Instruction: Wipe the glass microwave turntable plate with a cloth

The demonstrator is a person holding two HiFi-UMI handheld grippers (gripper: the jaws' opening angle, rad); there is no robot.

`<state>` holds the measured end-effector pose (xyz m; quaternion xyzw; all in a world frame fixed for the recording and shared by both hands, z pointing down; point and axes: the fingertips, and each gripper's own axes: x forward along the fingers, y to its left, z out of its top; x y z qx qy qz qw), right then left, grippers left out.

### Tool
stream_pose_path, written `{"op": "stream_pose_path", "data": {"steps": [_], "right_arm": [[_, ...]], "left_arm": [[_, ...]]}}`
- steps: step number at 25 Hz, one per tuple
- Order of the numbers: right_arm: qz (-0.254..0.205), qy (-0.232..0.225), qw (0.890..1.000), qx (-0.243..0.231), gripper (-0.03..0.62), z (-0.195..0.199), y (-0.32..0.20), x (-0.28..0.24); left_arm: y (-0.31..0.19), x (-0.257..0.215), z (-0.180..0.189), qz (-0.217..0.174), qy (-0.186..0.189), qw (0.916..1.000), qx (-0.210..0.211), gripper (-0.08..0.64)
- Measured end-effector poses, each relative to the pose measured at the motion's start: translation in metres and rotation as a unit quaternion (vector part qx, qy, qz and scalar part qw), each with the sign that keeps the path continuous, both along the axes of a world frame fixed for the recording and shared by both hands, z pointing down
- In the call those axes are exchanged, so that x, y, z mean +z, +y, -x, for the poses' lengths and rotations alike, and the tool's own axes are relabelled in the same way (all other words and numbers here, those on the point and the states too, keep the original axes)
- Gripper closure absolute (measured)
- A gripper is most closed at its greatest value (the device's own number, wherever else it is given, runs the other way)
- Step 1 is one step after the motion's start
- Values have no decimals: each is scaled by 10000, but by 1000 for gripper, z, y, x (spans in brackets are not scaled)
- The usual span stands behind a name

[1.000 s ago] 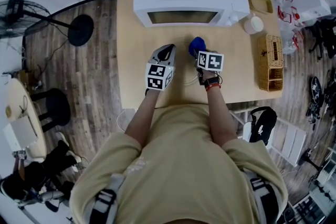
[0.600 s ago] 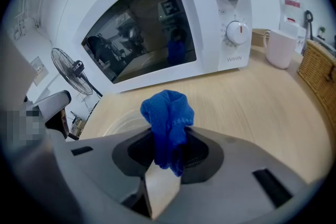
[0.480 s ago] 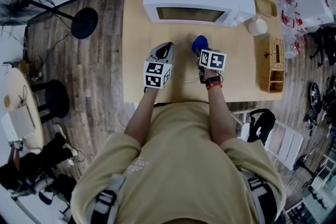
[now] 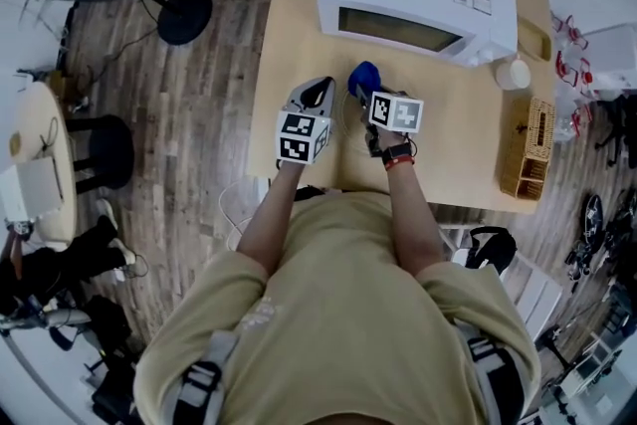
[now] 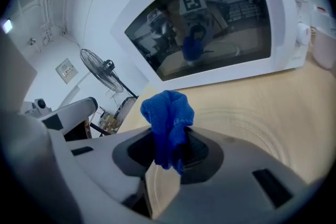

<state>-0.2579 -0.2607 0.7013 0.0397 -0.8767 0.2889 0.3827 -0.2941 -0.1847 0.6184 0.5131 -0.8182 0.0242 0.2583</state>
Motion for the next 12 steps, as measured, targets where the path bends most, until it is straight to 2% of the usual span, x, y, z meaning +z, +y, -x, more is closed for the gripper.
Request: {"op": "stream_pose_path", "data": {"steps": [7,12], "right_arm": [[220,132,9984,-508,474,23,41,12],[208,277,9976,-596,474,22,51,27]], "left_arm": [[21,-6,16,74,-73,9997,-208,541],[23,-1,11,158,-52,9998,-109,541]]}}
